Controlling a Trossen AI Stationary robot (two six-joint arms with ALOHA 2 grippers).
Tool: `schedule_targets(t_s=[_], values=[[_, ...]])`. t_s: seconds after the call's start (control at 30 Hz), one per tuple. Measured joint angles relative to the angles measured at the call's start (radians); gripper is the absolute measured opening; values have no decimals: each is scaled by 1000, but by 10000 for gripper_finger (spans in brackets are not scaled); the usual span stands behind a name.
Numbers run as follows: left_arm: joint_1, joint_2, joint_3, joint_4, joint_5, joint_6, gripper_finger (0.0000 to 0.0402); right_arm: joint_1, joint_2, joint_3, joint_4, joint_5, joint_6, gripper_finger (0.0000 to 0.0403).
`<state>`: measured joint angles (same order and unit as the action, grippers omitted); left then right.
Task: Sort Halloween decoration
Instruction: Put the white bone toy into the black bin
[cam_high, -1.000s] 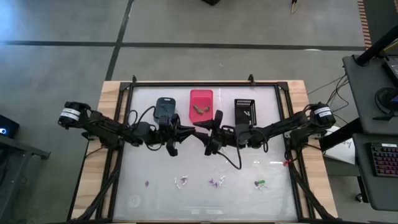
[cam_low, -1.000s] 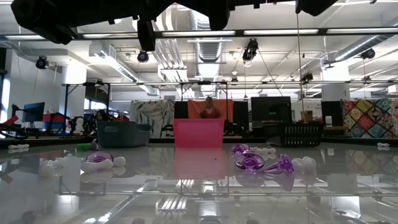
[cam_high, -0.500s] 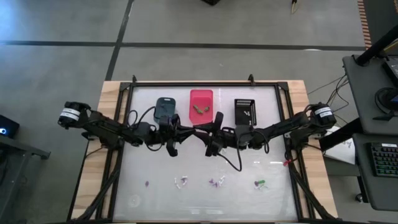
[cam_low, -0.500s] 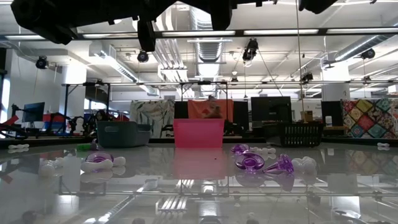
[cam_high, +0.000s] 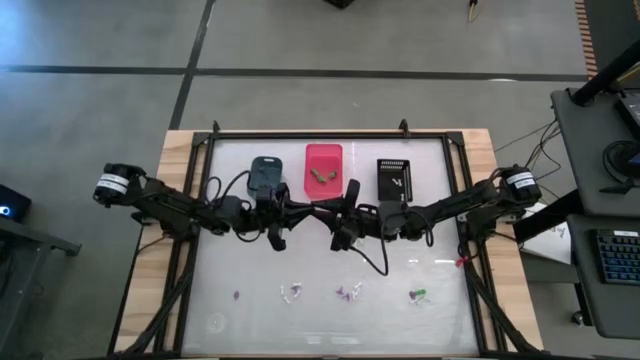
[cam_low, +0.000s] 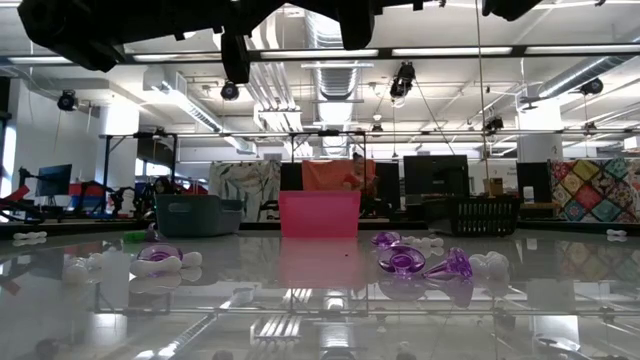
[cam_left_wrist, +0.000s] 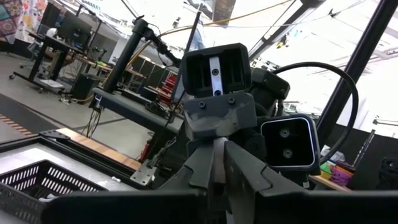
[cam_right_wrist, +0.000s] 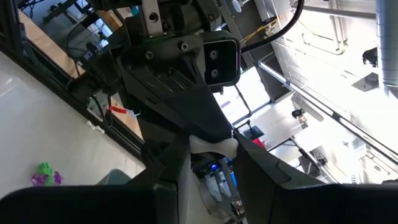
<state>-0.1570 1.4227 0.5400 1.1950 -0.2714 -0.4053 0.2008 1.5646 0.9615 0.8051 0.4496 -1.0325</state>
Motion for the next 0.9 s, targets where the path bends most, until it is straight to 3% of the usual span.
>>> schedule_targets(t_s=[0.57, 0.9], values=[[5, 0, 0, -10, 0, 0, 125, 0, -1, 0, -9, 36, 12, 90], [15, -8, 0, -49, 1, 3, 151, 0, -7, 0, -8, 105, 12, 90]])
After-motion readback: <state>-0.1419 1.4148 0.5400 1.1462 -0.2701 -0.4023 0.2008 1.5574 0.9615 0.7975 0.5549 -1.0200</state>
